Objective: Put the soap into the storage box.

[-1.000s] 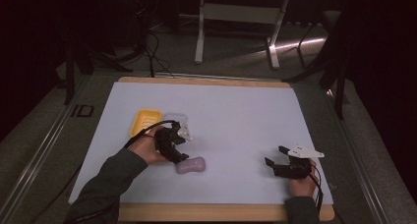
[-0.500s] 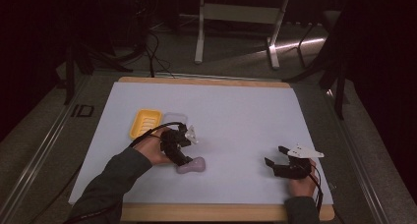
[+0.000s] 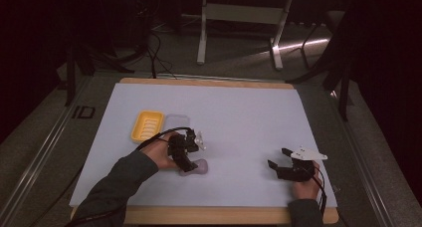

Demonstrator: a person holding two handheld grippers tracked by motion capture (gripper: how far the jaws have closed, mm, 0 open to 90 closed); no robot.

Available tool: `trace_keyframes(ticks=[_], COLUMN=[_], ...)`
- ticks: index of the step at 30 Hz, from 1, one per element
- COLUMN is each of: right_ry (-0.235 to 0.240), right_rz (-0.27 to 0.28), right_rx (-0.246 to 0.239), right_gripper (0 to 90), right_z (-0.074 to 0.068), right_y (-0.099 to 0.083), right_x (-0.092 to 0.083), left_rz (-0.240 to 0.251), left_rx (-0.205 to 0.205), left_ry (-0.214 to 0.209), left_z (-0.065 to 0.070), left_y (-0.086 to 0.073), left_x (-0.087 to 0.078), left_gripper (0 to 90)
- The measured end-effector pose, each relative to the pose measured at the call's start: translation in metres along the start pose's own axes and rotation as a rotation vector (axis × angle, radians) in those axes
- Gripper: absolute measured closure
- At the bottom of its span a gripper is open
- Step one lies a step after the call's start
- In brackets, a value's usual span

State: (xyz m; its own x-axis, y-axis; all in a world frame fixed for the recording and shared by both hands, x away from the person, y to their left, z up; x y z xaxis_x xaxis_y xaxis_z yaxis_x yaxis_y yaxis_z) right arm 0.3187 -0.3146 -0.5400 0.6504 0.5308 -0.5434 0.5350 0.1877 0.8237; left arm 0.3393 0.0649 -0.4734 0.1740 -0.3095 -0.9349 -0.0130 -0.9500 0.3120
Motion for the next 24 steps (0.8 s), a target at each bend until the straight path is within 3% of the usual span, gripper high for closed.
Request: trace_keyframes(ticks=[14, 24], right_ry=[-0.003, -0.001], right_rz=[-0.006, -0.007], right_rx=[-0.009, -0.006], right_gripper=[22.5, 22.5], right_z=[-0.001, -0.001], right_y=[0.0, 0.0], right_x=[0.0, 0.0], left_rz=[-0.045, -0.071], left_rx=[0.01, -0.005], left_ry=[-0.037, -0.07], left_z=[0.003, 0.007], left_y=[0.006, 0.005], left_x=[0.018, 0.031], left_gripper=[30.8, 31.3])
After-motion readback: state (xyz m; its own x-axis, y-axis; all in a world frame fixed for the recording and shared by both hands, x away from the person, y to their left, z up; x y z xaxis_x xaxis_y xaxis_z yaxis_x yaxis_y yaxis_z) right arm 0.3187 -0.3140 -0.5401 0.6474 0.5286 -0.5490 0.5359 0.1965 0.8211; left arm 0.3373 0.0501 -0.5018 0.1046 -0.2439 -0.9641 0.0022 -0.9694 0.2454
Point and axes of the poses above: each handheld gripper's, and its own axes: x roughly forward along the jaws, y roughly out of its top, z roughly to its right, the point moved 1 cm from there along x, roughly forward along the jaws, and after that the axes turned 13 degrees about x, right-handed, at the moved point
